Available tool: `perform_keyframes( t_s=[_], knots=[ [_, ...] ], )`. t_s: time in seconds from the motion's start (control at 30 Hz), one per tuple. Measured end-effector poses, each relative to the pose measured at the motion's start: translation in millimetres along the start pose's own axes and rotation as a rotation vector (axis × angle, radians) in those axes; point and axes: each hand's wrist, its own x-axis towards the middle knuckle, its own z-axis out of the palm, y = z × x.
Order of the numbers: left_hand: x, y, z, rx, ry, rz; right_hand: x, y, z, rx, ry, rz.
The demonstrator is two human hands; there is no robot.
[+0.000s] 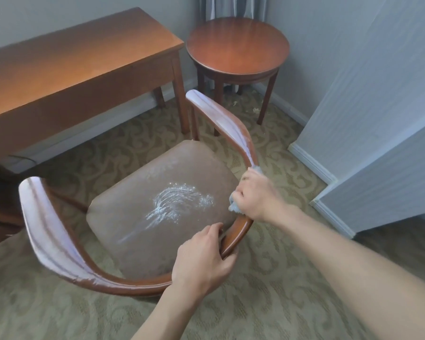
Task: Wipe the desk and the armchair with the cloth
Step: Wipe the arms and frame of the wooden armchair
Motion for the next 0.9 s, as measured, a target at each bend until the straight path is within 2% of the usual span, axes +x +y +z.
perform_keyframes(
  t_s=[0.07,0.17,0.23,0.37,0.5,0.63,0.73,0.9],
  knots=[
    [-0.3,-0.3,-1.9,-0.024,-0.004,0.000,-31.8,-19.9,4.4,0.014,0.009,-0.014],
    [-0.3,-0.3,-0.9,-0.064,-0.020,-0.004,-92.8,-48.6,16.2,0.165,0.162,-0.127],
    [0.0,-1.0,1.7,-0.084,-0.033,-0.012,-107.3,-55.2,26.8,0.190,0.205,-0.123],
    [14.6,14.0,2.7,-0.107,-0.013,0.019,-65.4,-32.0,14.9,0.224,0.126,0.088],
    [63.7,59.1,8.0,-0.127,0.034,0.051,-9.8,6.6,-0.3,0.297,0.040,0.162],
    [121.4,87.0,22.2,-0.233,0.071,-0.109,36.0,31.7,-14.1,0.315,-0.032,0.163],
    [152.6,90.6,36.7,-0.288,0.164,-0.236,68.7,43.1,-16.1,0.314,-0.062,0.159],
    [190.3,93.5,47.9,-0.310,0.261,-0.416,110.1,54.5,-13.6,0.245,-0.059,0.090]
  ],
)
